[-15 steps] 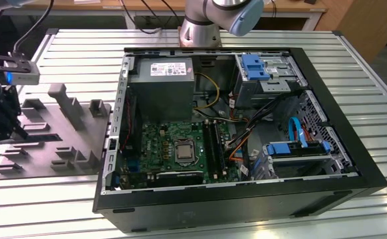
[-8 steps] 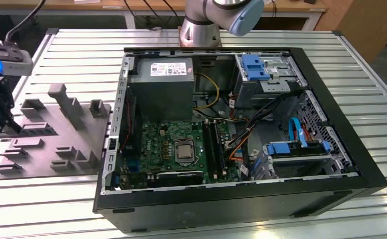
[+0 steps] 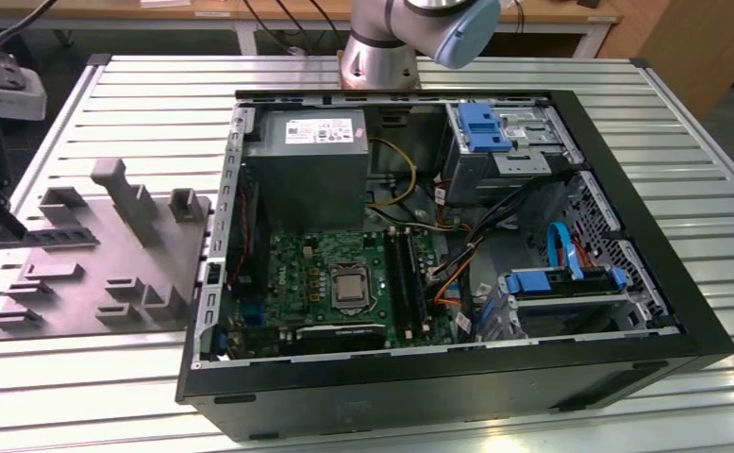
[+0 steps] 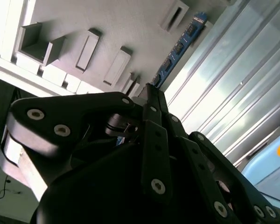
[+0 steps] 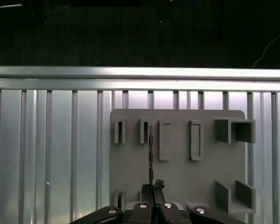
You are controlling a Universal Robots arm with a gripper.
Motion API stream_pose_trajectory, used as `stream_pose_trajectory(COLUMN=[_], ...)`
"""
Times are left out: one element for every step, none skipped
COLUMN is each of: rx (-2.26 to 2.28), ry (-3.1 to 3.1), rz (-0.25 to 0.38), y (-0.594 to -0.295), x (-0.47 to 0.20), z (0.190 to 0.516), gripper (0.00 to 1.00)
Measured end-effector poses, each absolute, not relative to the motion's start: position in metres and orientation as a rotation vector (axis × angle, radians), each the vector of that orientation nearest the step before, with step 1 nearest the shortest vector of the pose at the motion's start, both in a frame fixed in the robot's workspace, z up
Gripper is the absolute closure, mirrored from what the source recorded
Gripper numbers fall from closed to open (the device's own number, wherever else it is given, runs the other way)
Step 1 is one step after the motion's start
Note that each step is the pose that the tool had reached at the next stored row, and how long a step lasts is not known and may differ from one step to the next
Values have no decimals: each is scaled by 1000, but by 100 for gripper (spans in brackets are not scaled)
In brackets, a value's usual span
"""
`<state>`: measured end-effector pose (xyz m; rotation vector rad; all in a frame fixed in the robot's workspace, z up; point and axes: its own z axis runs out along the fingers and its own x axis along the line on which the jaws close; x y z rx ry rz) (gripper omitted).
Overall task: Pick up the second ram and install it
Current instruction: 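Pick up the second ram and move it above second insertion slot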
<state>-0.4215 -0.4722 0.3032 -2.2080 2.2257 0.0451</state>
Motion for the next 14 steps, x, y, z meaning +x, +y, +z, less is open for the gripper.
stream_pose_trajectory(rx=[-2208,-2208,-2208,-2208,-2208,-2208,-2208,-2208,-2208,-2208,-2208,-2208,-2208,-2208], ry=[2226,2226,2226,2226,2226,2226,2226,2226,2226,2226,2226,2226,2226,2226], rz=[45,45,45,45,45,45,45,45,45,45,45,45,45,45], y=[-472,-472,-472,-472,-472,-472,-472,-472,-472,-472,-472,-472,-472,-472], x=[-421,-421,-421,-421,-421,-421,-421,-421,-421,-421,-421,-421,-421,-421], z=[307,309,312,315,319,322,325,329,332,335,338,341,343,346], gripper=[88,88,88,88,88,88,88,88,88,88,88,88,88,88])
